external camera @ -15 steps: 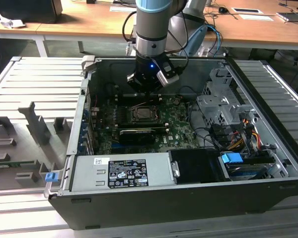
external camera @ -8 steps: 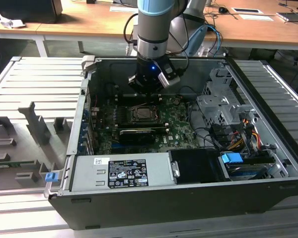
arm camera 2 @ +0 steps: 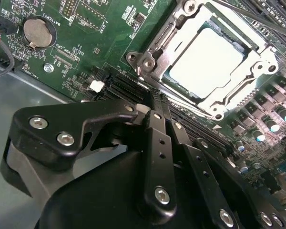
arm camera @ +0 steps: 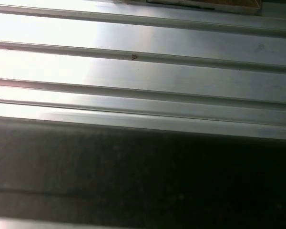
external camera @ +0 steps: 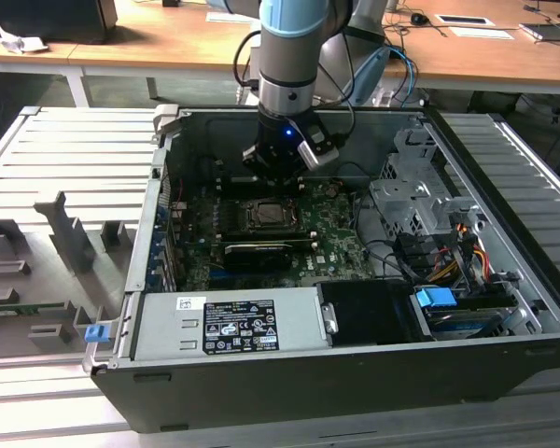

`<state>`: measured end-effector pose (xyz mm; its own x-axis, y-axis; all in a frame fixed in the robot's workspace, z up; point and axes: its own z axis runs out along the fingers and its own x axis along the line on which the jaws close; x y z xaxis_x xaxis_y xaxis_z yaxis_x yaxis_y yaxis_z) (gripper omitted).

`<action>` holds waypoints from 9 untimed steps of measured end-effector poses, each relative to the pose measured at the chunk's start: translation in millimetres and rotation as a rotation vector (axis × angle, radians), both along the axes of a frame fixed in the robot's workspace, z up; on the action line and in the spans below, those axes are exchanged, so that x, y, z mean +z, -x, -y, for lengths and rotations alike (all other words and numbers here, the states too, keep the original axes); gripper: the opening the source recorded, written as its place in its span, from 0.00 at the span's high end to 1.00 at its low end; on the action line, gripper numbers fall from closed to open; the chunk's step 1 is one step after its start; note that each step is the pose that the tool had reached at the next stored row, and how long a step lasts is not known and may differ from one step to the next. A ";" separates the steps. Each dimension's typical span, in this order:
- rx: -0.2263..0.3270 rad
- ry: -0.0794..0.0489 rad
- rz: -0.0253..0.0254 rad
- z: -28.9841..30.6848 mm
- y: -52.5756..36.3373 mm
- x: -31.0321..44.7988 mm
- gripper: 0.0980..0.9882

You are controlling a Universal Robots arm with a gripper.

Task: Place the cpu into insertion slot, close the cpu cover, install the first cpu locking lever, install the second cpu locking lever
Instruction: 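Install the first cpu locking lever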

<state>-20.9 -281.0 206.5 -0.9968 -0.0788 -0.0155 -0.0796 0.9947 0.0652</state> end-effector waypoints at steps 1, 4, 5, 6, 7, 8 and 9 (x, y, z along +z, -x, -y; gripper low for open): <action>0.000 0.000 -0.0001 0.0 -0.2 -1.0 0.99; 0.001 0.002 -0.0005 0.0 -0.6 -2.4 0.99; 0.001 0.002 -0.0006 0.0 -0.6 -2.8 0.99; 0.001 0.003 -0.0006 0.1 -0.7 -3.2 0.99; 0.001 0.002 0.0000 -0.1 -0.8 -3.9 0.99; 0.001 0.002 0.0001 -0.1 -0.9 -4.4 0.99; 0.001 0.003 -0.0003 0.0 -0.9 -4.3 0.99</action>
